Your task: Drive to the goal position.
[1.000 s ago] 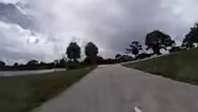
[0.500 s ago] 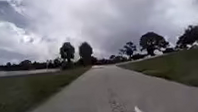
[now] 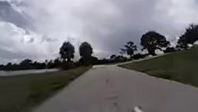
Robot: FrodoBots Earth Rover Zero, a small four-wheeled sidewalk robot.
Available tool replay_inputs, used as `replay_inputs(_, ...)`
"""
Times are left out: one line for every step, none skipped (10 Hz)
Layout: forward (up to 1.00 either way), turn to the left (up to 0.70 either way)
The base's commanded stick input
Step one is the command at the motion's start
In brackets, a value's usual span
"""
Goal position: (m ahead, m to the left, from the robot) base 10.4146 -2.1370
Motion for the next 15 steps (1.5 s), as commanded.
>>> replay_inputs(0.70,-0.35)
replay_inputs(0.70,-0.35)
replay_inputs(0.70,0.00)
replay_inputs(0.70,0.00)
replay_inputs(0.70,0.00)
replay_inputs(0.70,0.00)
replay_inputs(0.70,0.00)
replay_inputs(0.70,0.00)
replay_inputs(0.70,0.00)
replay_inputs(0.70,0.00)
replay_inputs(0.70,0.00)
replay_inputs(0.70,0.00)
replay_inputs(0.70,0.00)
replay_inputs(0.70,0.00)
replay_inputs(0.70,0.00)
